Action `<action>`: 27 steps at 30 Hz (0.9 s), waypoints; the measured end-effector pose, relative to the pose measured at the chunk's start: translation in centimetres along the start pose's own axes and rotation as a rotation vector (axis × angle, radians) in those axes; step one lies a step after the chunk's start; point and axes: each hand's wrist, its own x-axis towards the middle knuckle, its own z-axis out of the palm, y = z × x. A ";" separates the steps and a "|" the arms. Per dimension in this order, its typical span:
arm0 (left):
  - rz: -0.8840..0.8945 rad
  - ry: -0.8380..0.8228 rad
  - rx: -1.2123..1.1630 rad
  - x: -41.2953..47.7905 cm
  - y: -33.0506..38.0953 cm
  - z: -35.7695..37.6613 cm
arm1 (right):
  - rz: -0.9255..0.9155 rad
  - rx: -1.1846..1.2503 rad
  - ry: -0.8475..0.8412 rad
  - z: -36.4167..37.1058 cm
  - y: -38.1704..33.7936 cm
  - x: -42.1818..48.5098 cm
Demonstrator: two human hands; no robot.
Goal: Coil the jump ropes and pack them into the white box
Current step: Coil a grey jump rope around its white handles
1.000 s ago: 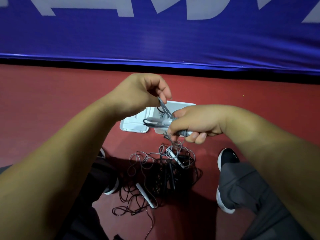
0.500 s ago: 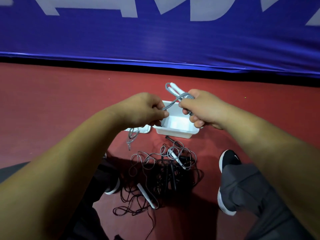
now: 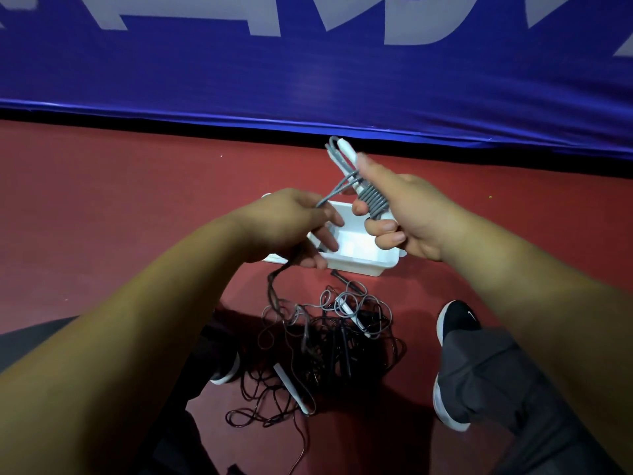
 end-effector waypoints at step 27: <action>0.275 0.104 0.476 2.2 -1.1 -1.7 | 0.069 -0.027 -0.160 0.0 -1.1 -1.5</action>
